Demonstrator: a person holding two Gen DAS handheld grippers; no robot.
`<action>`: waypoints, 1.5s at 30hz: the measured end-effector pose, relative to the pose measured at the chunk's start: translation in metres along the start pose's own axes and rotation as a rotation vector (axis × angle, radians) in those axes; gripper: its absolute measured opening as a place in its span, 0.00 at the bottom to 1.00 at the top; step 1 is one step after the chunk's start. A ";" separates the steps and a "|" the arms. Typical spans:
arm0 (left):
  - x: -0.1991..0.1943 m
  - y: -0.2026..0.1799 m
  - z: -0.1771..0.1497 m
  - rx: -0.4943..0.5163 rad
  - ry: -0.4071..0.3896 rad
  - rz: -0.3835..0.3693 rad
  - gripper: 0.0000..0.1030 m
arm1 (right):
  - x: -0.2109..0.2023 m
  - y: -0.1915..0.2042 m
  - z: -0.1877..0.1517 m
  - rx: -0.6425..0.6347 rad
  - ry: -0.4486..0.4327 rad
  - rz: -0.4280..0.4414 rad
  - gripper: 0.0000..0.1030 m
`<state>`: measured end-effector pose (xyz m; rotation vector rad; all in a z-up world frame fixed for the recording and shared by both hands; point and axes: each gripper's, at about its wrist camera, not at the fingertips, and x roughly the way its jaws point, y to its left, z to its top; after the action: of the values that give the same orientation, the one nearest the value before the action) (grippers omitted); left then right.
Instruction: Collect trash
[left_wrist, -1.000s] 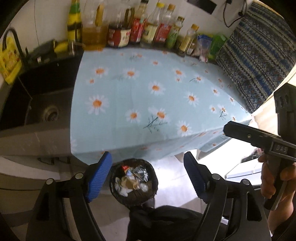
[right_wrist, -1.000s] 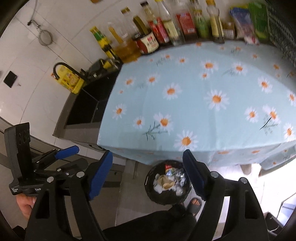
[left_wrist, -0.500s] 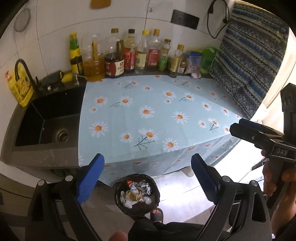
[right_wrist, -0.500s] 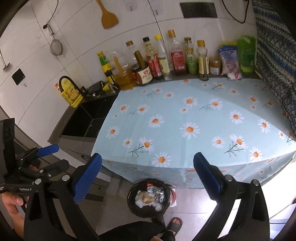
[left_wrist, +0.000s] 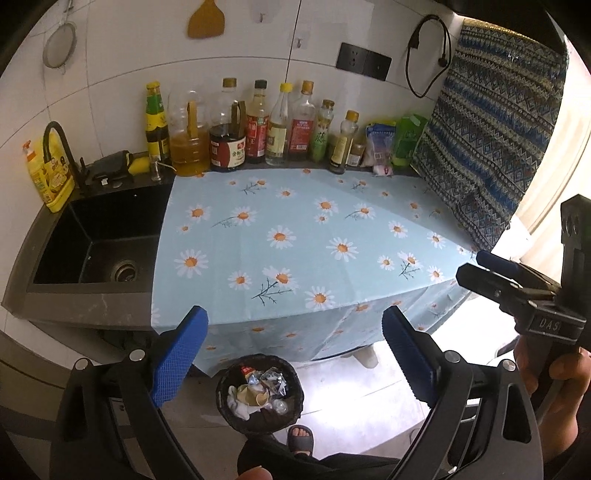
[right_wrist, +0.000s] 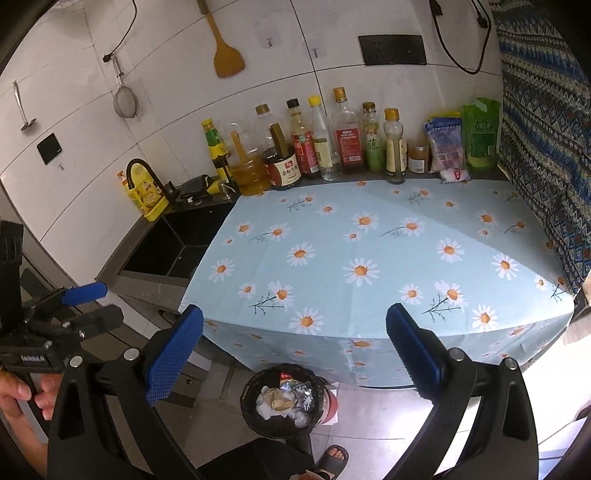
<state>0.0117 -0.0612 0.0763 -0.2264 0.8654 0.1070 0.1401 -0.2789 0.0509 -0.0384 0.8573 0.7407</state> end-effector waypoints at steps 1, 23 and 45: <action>-0.001 -0.001 0.000 -0.003 -0.002 -0.002 0.90 | -0.002 -0.001 0.000 -0.002 -0.003 0.001 0.95; -0.006 -0.006 0.001 0.000 -0.037 0.044 0.90 | -0.011 -0.008 -0.004 0.002 -0.012 0.004 0.95; 0.003 -0.004 0.006 -0.012 -0.026 0.041 0.90 | -0.003 -0.017 0.002 0.007 0.003 -0.007 0.95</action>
<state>0.0187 -0.0640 0.0783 -0.2181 0.8444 0.1536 0.1504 -0.2929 0.0499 -0.0361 0.8625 0.7310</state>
